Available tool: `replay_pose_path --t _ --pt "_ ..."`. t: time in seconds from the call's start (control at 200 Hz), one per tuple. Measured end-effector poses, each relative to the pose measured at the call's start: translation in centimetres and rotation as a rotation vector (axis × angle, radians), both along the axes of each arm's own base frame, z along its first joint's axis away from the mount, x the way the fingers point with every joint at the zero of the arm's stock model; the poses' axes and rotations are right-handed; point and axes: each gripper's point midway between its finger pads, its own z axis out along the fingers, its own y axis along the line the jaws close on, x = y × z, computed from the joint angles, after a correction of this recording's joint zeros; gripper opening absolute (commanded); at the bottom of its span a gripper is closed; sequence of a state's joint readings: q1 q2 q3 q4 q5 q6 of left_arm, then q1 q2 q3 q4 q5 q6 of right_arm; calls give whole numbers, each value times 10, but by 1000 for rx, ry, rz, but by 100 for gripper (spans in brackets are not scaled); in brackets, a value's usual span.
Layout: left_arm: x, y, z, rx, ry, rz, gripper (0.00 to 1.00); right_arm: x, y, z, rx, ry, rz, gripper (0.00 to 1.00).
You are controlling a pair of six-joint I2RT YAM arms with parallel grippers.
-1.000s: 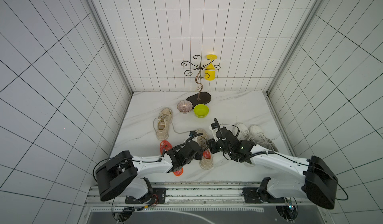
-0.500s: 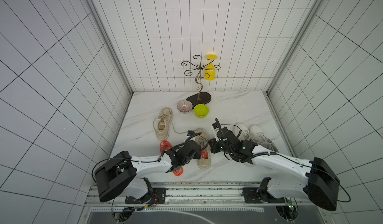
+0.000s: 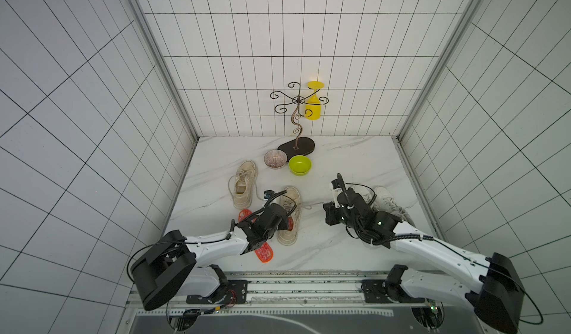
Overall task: Remove the insole from the shoe
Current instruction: Untie the shoelace on the shoe.
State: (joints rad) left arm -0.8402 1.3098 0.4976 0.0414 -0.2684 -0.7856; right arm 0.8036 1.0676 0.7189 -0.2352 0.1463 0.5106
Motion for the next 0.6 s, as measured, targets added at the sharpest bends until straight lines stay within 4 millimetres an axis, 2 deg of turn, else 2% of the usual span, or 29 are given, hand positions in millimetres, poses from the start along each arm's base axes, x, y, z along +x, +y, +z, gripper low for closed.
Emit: replay_pose_path --t 0.105,0.21,0.475,0.54,0.6 --pt "0 0 -1 5 3 -7 0 9 -15 13 17 -35 -49 0" --pt "-1 -3 -4 6 6 -27 0 14 -20 7 1 -25 -62 0" --pt "-14 -26 2 2 -26 -133 0 20 -10 -47 -86 114 -24 0" --pt "-18 -33 3 -4 -29 -161 0 24 -12 -61 -108 149 -29 5" --pt "-21 -36 4 -8 -33 -180 0 27 -14 -72 -126 180 -35 16"
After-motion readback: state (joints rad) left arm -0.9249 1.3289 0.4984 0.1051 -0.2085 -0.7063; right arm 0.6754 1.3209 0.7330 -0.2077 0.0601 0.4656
